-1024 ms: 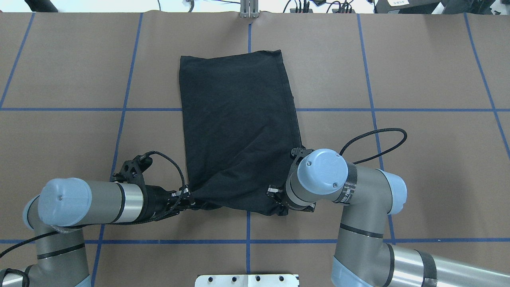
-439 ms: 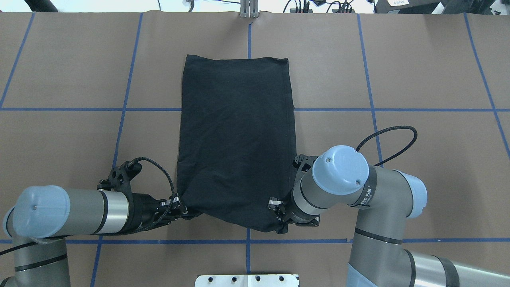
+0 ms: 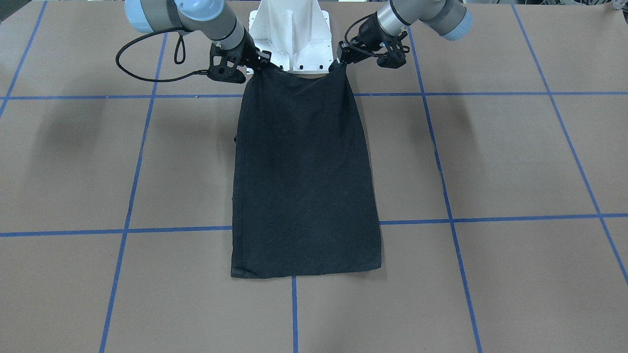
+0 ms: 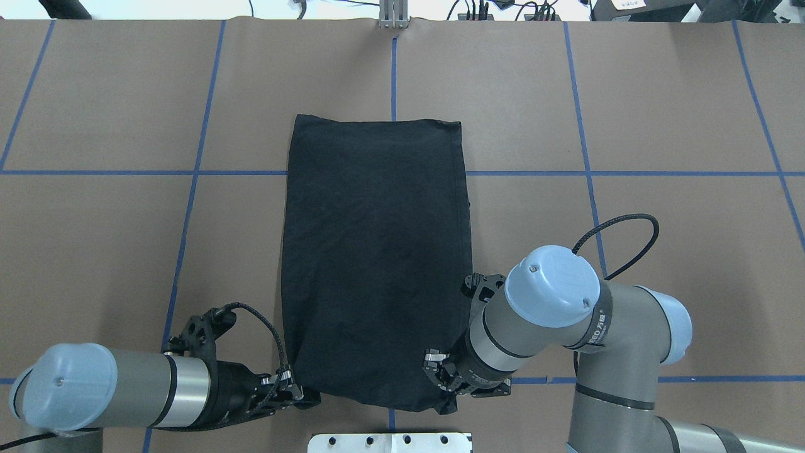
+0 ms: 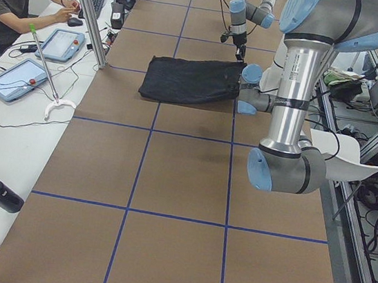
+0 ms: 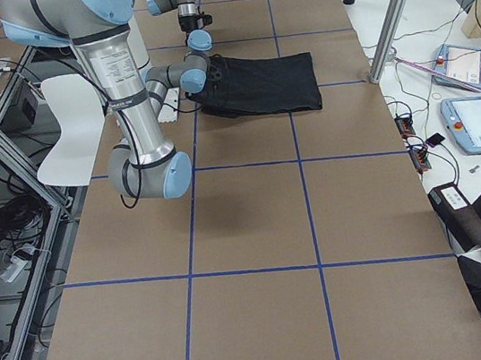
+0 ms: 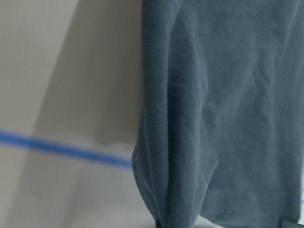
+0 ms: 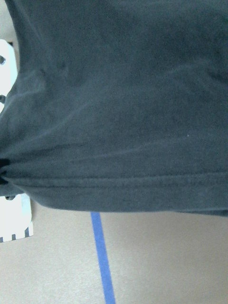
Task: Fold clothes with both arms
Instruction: 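Lift both near corners and fold them over toward the far end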
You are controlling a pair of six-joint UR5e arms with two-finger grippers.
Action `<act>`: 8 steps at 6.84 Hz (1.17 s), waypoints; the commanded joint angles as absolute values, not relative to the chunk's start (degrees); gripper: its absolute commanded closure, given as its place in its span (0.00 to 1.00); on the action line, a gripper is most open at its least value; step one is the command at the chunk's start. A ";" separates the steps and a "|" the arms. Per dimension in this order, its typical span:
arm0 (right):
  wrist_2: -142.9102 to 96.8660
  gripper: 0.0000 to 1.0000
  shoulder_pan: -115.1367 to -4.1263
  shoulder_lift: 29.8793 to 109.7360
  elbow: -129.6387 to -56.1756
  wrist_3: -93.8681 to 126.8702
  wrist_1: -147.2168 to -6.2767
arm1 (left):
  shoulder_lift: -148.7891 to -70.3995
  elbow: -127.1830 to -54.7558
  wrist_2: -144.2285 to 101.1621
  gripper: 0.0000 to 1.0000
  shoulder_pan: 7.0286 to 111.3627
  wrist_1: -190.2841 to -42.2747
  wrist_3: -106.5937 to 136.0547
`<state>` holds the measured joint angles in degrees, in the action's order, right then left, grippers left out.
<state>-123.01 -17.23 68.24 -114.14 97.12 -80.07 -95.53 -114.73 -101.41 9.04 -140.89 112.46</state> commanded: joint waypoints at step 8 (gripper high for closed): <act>-123.75 1.00 -34.78 66.99 -113.84 93.62 -77.61 | -98.50 -117.00 -101.78 1.00 24.57 -139.93 102.79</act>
<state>-123.84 -31.07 68.52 -116.14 94.97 -78.10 -96.07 -118.85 -101.71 19.80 -140.59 107.82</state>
